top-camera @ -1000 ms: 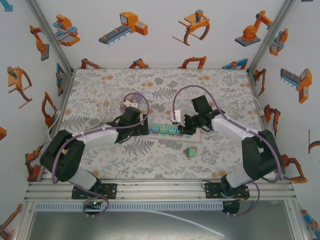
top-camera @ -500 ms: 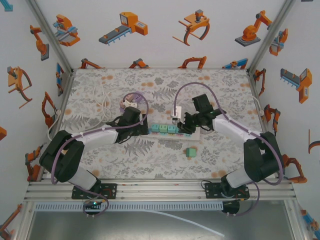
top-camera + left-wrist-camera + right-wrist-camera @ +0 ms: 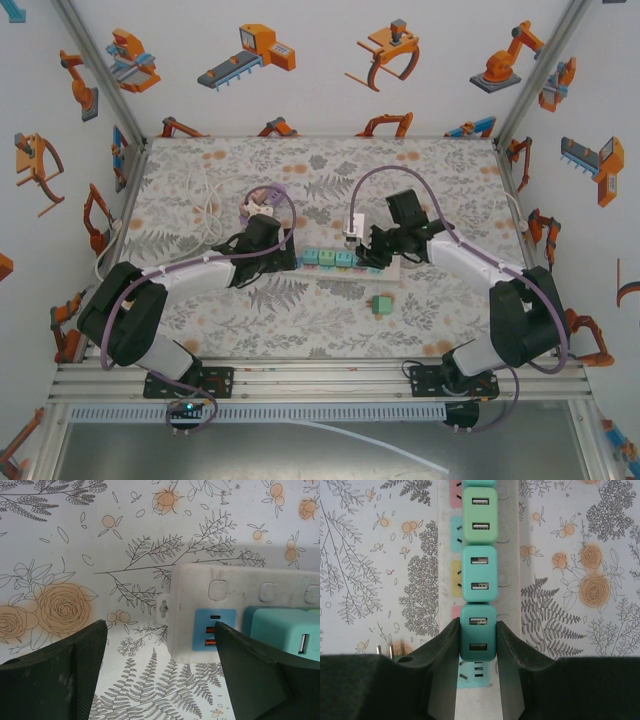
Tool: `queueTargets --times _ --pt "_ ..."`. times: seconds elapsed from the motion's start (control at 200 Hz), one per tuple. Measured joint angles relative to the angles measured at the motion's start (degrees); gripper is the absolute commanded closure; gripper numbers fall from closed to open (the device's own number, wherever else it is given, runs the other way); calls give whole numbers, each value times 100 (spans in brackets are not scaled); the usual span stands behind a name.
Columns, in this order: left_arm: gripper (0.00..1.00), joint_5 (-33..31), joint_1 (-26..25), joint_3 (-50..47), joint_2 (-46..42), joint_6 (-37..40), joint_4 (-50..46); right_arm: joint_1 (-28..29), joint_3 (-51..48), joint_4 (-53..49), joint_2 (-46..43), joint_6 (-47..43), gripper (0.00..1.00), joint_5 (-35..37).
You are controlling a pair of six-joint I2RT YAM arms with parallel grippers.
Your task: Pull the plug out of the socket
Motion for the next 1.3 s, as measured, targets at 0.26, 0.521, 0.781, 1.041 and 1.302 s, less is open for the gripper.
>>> queueTargets --times 0.26,0.521,0.781,1.041,1.302 --pt "19 42 -24 -13 20 0 -7 468 -26 -140 -13 31 100 817" --pt "18 -11 -39 -11 55 -39 24 538 -638 503 -509 734 100 833" --pt "16 -133 -63 35 144 -170 90 505 -619 485 -544 844 100 859" --pt "16 -223 -83 39 144 -240 66 516 -577 435 -533 822 100 876" --pt "16 -310 -98 37 76 -240 -35 516 -577 629 -876 1108 100 922"
